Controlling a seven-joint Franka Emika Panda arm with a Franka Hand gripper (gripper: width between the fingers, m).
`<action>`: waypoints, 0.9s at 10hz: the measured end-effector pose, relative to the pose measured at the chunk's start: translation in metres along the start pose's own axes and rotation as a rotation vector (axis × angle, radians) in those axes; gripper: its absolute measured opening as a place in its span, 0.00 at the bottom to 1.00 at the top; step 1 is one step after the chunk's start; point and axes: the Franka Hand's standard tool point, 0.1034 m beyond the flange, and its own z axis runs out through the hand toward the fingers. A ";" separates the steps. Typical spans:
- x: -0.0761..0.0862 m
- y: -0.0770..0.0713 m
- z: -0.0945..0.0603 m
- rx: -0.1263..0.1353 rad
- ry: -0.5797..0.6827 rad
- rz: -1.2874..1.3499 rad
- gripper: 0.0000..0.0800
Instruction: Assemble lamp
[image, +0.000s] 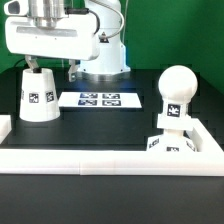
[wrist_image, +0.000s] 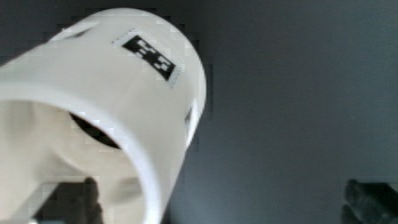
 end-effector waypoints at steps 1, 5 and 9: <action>0.000 0.000 0.000 0.000 0.000 0.000 0.62; 0.001 -0.001 0.000 0.000 0.004 -0.002 0.07; 0.002 -0.001 0.000 0.000 0.004 -0.002 0.06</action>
Offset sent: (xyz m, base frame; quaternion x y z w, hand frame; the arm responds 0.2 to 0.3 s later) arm 0.0000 0.0000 0.0000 0.0000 0.0000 0.0000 1.0000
